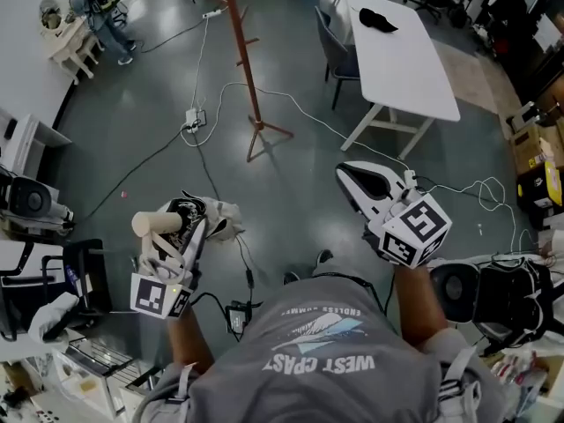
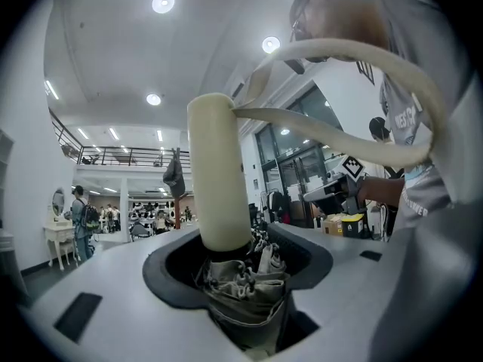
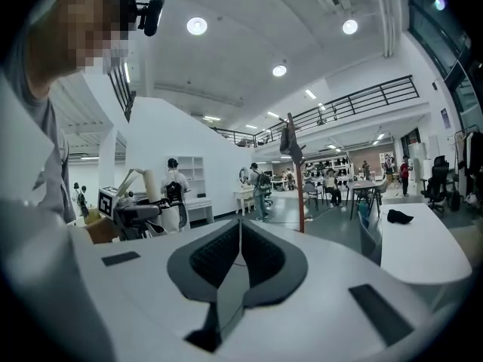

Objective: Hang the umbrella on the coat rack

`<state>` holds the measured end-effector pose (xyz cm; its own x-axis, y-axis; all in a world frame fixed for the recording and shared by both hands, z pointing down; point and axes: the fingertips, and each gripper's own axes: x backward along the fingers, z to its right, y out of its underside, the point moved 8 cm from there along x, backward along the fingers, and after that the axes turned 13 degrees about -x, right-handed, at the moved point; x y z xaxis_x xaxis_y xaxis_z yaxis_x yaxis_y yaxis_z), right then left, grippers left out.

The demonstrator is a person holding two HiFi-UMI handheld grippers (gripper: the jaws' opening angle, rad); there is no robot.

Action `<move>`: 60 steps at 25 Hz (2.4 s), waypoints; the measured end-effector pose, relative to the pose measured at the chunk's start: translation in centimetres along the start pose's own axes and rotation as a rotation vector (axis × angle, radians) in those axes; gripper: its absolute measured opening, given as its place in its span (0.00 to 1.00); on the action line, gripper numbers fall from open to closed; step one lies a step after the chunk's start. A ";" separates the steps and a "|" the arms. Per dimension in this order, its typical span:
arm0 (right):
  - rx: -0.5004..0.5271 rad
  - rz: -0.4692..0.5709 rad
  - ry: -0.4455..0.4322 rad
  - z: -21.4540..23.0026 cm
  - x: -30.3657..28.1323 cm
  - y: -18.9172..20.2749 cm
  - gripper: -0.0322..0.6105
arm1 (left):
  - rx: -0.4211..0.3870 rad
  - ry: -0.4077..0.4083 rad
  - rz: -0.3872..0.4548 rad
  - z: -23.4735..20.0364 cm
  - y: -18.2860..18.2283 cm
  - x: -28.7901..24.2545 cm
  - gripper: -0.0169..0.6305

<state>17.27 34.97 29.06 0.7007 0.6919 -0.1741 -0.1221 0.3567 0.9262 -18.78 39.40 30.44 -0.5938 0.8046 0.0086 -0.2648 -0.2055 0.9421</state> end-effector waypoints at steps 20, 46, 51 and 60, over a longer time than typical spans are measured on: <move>-0.081 -0.031 -0.048 9.4 -7.5 -2.9 0.10 | 0.001 -0.075 -0.071 -2.9 1.2 -8.1 0.41; -0.125 -0.079 -0.169 19.6 -16.8 -6.4 0.10 | -0.008 -0.225 -0.151 -6.8 2.1 -16.3 0.41; -0.127 -0.104 -0.126 20.8 -18.7 -6.7 0.10 | 0.006 -0.195 -0.149 -9.5 4.0 -18.8 0.41; -0.104 -0.036 -0.027 20.8 -22.5 -9.3 0.10 | 0.008 -0.075 -0.071 -16.5 6.0 -23.9 0.41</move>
<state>17.27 3.03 31.27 0.7248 0.6604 -0.1965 -0.1678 0.4458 0.8793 -18.76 9.75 30.40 -0.5147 0.8567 -0.0337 -0.2983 -0.1421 0.9438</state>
